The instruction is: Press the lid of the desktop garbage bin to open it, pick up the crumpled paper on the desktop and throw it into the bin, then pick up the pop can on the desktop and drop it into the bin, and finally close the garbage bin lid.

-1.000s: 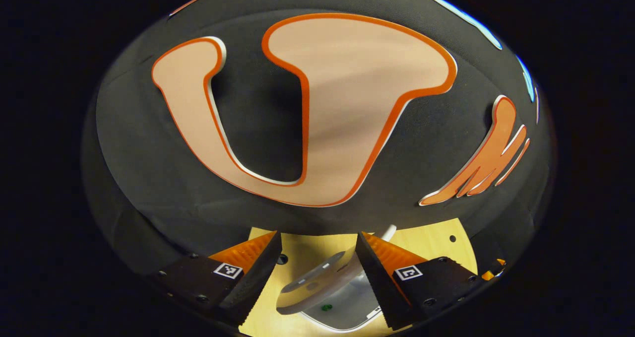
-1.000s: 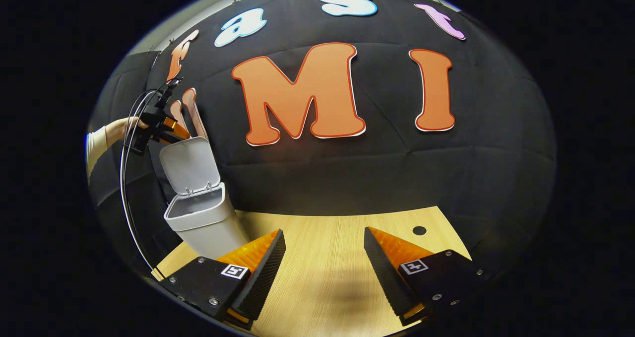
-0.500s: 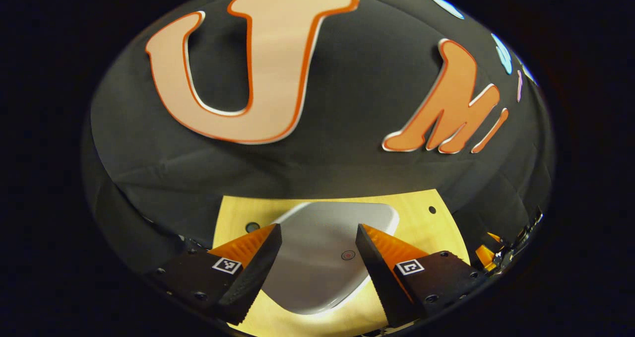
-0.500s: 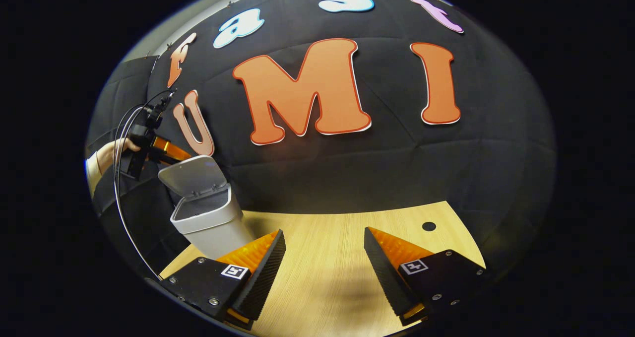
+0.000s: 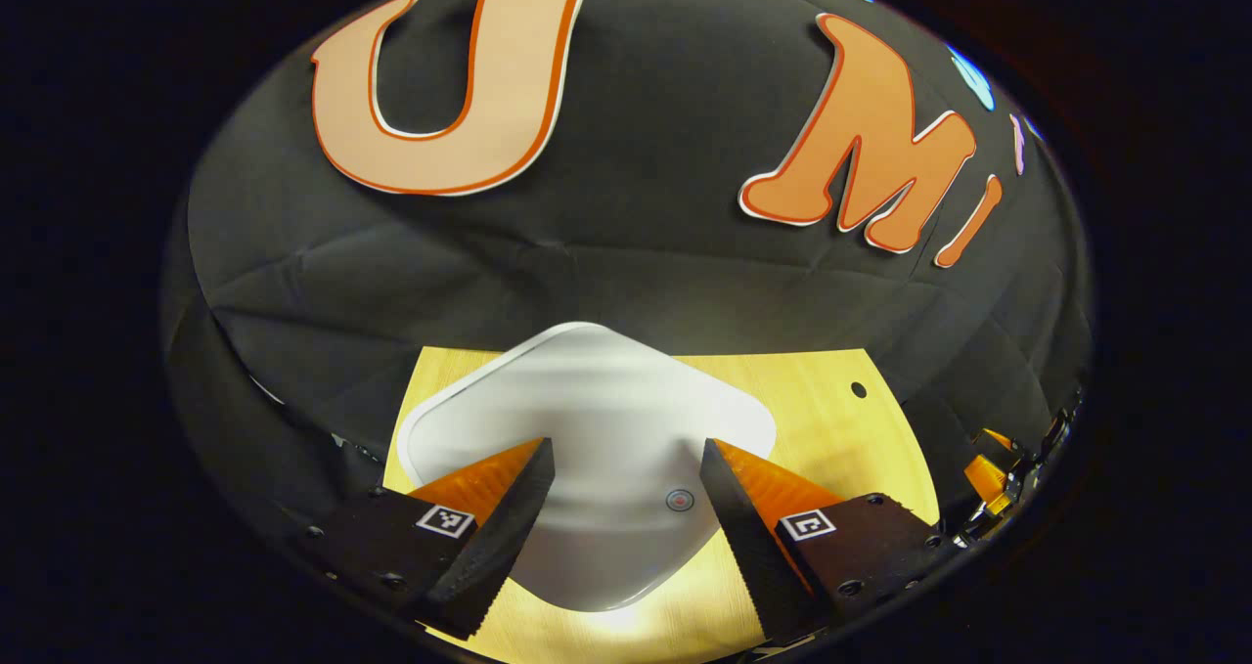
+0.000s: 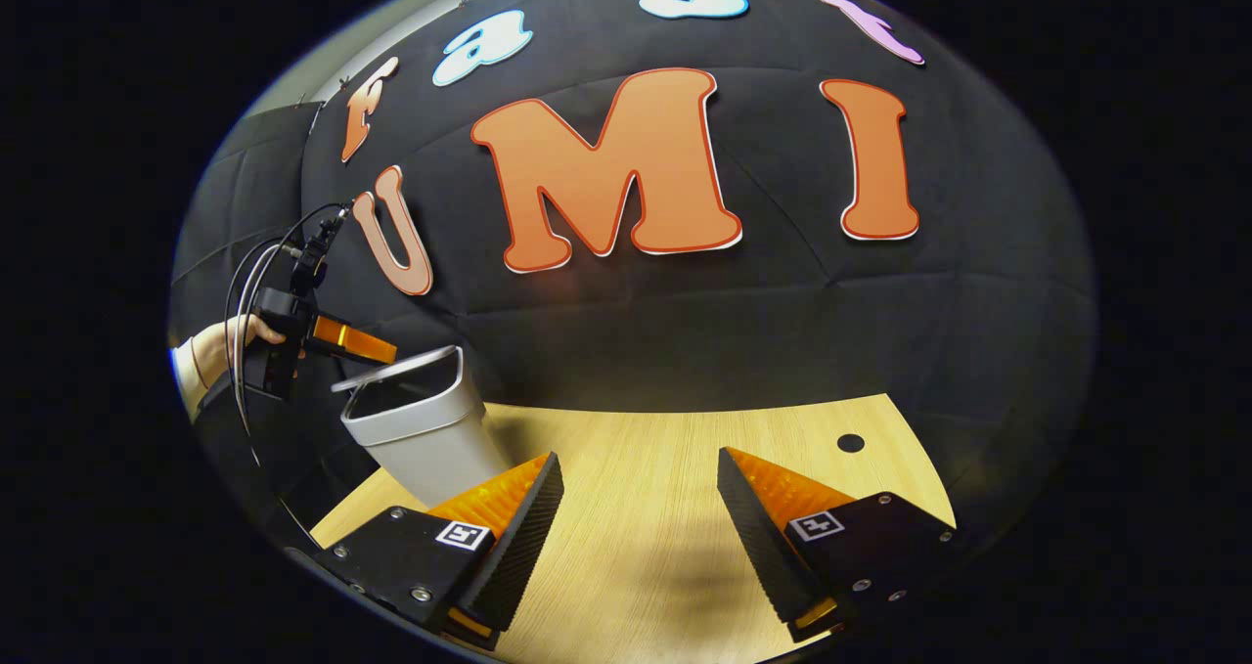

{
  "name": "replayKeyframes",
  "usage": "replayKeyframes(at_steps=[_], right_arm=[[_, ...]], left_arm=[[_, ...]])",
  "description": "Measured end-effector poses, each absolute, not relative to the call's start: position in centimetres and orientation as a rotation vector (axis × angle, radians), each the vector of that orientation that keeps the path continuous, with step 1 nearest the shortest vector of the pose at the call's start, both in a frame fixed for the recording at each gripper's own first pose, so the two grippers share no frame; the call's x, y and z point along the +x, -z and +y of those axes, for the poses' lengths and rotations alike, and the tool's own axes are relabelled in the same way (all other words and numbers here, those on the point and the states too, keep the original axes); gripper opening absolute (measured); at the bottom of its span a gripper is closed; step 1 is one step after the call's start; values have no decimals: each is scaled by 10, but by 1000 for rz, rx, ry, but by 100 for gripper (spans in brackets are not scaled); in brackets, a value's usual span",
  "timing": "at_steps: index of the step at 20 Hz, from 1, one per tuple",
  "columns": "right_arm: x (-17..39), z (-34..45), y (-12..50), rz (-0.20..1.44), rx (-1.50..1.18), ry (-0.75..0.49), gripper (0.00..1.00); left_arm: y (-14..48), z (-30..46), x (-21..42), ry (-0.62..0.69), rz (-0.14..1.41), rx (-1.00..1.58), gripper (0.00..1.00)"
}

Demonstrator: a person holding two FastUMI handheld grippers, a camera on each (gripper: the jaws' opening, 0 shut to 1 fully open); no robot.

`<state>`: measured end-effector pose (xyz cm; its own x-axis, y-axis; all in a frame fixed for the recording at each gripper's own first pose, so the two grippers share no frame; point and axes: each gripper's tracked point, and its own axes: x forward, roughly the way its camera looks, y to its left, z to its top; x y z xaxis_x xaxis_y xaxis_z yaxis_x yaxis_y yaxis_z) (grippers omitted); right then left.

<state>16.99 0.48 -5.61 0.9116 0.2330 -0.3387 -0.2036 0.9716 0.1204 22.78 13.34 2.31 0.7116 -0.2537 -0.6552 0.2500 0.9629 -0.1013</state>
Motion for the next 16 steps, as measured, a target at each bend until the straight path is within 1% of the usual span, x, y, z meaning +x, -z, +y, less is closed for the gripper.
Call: replayKeyframes(at_steps=[2,5,6,7,10,11,12,13,16], right_arm=[[170,1,57,365,86,-224,95],[169,-5,56,363,92,-221,95],[169,-6,57,363,91,-220,95],[169,-6,57,366,89,-222,95],[168,-5,60,370,90,-226,95],[167,-4,62,374,93,-228,95],[167,-2,63,378,93,-230,95],[167,-1,64,377,90,-232,95],[166,3,61,379,100,-242,95]], left_arm=[[-14,136,227,278,699,71,98],[-2,133,227,268,697,145,98],[-3,127,232,284,666,146,98],[1,127,227,295,683,161,98],[4,123,226,312,643,173,98],[7,121,224,314,645,182,98],[3,122,228,318,602,192,99],[6,122,228,320,600,204,99],[1,122,228,315,576,175,98]])
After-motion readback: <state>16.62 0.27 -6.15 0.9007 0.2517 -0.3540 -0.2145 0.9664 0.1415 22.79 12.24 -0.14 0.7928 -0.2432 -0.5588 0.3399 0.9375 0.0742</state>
